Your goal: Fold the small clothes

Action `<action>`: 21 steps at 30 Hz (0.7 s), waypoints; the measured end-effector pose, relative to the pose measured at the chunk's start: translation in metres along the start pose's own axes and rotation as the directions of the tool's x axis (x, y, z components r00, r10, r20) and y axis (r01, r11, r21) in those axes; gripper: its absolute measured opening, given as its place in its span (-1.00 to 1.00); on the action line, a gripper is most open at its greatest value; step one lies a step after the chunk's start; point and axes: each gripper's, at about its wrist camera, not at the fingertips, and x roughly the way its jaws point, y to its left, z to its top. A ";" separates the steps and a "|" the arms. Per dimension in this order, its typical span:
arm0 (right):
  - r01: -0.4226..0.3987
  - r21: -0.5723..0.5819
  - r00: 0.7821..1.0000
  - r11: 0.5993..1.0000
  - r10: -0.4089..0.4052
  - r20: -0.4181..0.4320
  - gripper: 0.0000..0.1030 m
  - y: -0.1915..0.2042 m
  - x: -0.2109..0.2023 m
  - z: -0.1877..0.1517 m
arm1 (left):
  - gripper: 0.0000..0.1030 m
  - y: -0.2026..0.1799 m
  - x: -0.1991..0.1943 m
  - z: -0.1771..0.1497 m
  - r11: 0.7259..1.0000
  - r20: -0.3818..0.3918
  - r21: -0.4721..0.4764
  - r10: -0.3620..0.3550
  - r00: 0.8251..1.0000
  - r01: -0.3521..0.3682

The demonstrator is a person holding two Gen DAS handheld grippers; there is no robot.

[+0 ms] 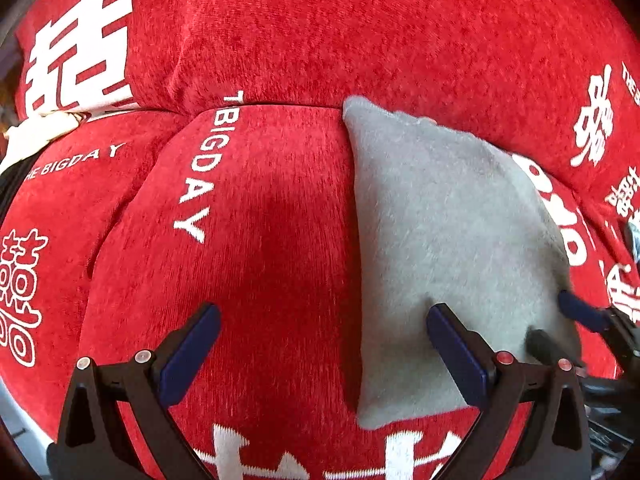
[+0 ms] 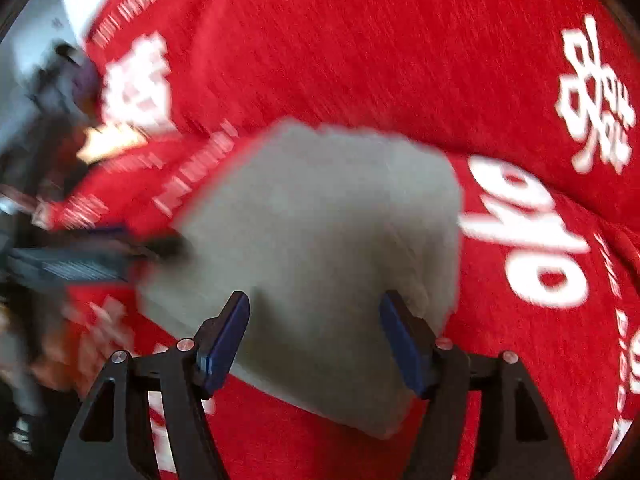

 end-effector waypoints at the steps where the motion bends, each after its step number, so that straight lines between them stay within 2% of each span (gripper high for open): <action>1: -0.005 0.013 1.000 1.000 0.005 0.011 0.38 -0.003 -0.005 -0.005 | 1.00 0.001 -0.002 -0.003 1.000 0.001 0.006 0.004 1.000 -0.004; 4: 0.017 0.028 1.000 0.999 -0.018 0.016 0.40 -0.003 -0.032 -0.014 | 1.00 -0.001 -0.015 -0.009 0.999 0.030 0.038 0.024 0.999 -0.025; 7: 0.055 0.035 0.995 0.998 -0.057 0.077 0.55 -0.006 -0.065 -0.022 | 1.00 -0.003 -0.030 -0.014 0.998 0.067 0.065 0.015 0.998 -0.019; 11: 0.075 0.117 0.988 0.990 -0.089 0.124 0.60 -0.029 -0.097 -0.020 | 1.00 -0.008 -0.041 -0.015 0.995 0.113 0.098 -0.004 0.994 -0.007; 16: 0.080 0.197 0.992 0.977 -0.097 0.081 0.61 -0.054 -0.087 -0.007 | 1.00 -0.012 -0.032 -0.003 0.994 0.096 0.106 -0.022 0.995 0.011; 21: 0.003 0.220 0.999 0.975 -0.012 0.039 0.61 -0.065 -0.048 0.015 | 1.00 -0.016 -0.005 0.016 0.994 0.023 0.082 -0.078 0.997 0.076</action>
